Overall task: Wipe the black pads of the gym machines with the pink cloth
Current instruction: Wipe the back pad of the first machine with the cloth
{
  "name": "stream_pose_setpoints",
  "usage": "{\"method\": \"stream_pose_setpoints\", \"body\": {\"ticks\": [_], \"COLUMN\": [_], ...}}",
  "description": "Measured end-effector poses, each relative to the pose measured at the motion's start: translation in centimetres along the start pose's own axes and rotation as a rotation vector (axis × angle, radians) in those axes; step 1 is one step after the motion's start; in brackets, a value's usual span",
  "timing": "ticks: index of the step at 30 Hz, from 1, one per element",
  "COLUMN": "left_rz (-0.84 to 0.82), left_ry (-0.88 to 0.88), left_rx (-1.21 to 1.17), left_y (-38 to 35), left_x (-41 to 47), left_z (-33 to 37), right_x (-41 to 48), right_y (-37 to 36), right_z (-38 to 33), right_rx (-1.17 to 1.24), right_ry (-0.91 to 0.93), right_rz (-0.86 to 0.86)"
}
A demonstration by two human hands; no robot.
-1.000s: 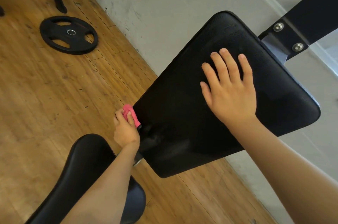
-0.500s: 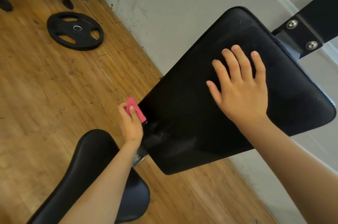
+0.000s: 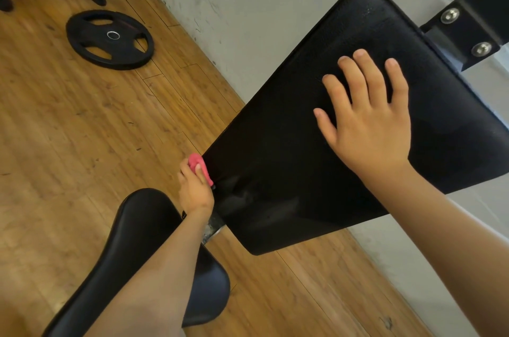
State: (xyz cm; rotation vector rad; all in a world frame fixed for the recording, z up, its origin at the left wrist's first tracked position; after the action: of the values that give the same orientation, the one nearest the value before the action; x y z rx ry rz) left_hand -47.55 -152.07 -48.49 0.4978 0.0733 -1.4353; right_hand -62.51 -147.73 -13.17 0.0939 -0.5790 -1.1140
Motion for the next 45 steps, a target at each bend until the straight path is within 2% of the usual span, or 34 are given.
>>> {"method": "stream_pose_setpoints", "body": {"ticks": [10,13,16,19,28,39,42,45], "left_rz": [-0.025,-0.057,-0.068,-0.074,0.011,0.115,0.077,-0.019], "left_ry": [0.255,0.283,0.289,0.283,0.287,0.308,0.301,0.215], "left_rx": [-0.132,-0.265,-0.452,-0.524,-0.471,-0.491,-0.536,-0.575], "left_y": [0.9,1.1,1.2,1.4,2.2,2.1,1.8,1.2], "left_x": [1.3,0.8,0.2,0.3,1.0,-2.3,-2.8,-2.8], "left_z": [-3.6,-3.9,-3.6,-3.7,-3.5,-2.0,-1.0,1.4], "right_x": [0.0,0.1,0.0,0.0,0.0,0.0,0.0,0.0], "right_y": [0.0,-0.1,-0.1,-0.2,-0.2,0.0,-0.1,0.0], "right_z": [0.0,0.0,0.0,0.0,-0.1,-0.1,0.0,-0.1], "right_rx": [-0.01,-0.001,0.009,0.012,0.016,-0.004,0.013,0.008], "right_ry": [-0.003,-0.002,-0.001,-0.005,-0.006,-0.016,-0.02,-0.021], "right_rz": [-0.004,-0.011,-0.028,-0.03,-0.019,0.004,-0.001,0.002]}}
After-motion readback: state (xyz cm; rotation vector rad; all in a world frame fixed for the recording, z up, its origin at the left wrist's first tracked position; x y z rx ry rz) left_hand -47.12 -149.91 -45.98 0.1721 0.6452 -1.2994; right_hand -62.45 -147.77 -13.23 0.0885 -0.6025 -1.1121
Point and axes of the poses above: each hand's wrist, its own x-axis towards the middle knuckle, its own y-axis out of the back of the hand, z = x × y, the point moved 8 cm from there along x, towards the middle knuckle, and after that the axes turned 12 degrees about -x, right-handed, at the moved point
